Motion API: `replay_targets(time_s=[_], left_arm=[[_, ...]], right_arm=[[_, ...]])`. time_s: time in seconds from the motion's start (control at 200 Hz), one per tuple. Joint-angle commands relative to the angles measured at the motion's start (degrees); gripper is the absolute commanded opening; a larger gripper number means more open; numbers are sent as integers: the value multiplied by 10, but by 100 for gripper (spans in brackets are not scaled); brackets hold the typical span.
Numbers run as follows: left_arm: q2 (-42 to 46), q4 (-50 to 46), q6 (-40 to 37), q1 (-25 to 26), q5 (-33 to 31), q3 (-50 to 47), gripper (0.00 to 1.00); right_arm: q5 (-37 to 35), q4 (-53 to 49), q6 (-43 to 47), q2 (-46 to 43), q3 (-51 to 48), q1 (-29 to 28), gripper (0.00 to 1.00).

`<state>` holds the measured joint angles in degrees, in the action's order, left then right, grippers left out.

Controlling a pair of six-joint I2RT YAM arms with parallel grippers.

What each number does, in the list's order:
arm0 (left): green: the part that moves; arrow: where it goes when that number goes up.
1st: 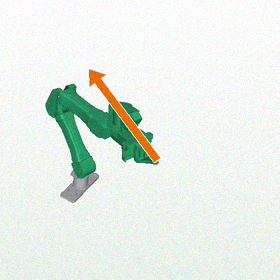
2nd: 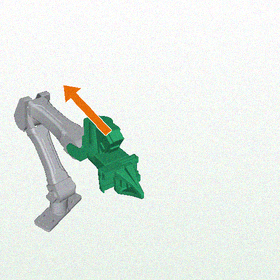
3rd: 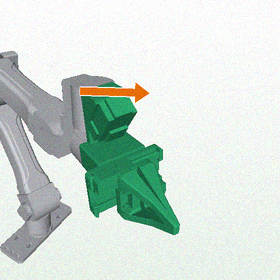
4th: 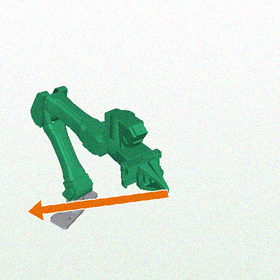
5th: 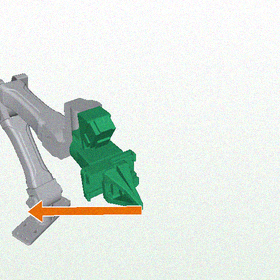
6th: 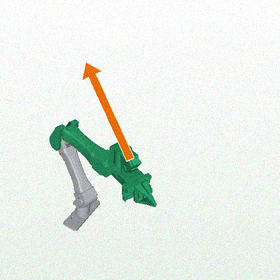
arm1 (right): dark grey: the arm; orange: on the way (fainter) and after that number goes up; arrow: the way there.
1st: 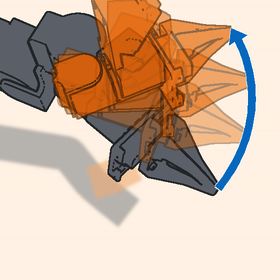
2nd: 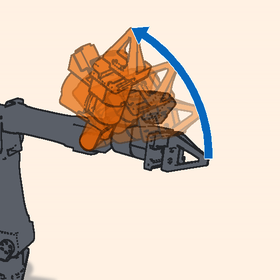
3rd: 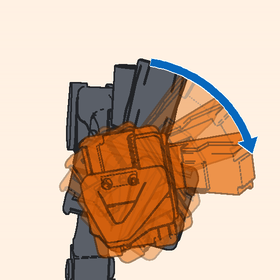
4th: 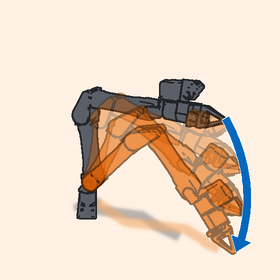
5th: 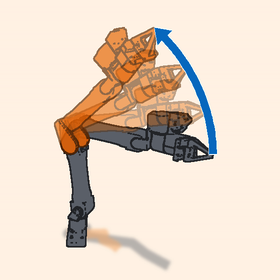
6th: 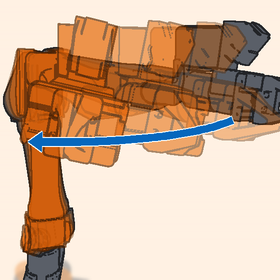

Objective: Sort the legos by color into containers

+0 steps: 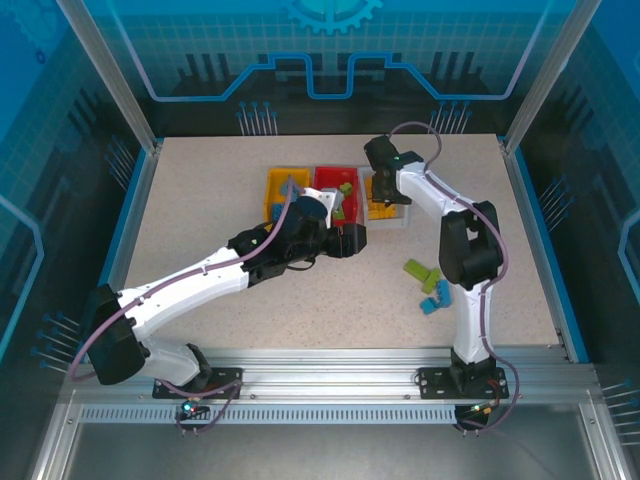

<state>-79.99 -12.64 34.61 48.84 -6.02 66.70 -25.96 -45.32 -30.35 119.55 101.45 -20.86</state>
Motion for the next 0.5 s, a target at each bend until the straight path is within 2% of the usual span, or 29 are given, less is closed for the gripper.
replay_targets(time_s=[0.0,0.16,0.245,0.42,0.495], left_arm=[[12,4,2,-3,18,-8,70],[-4,24,-29,7,50,-7,72],[-31,37,-59,20,88,4,73],[-126,48,-148,87,138,44,74],[-180,42,-183,115,138,73,75]], right_arm=[[-23,7,2,-88,-12,-12,55],[-35,15,-23,-204,-73,-9,55],[-37,15,-37,-283,-127,-3,55],[1,-11,-77,-460,-255,14,56],[21,-27,-91,-547,-301,18,60]])
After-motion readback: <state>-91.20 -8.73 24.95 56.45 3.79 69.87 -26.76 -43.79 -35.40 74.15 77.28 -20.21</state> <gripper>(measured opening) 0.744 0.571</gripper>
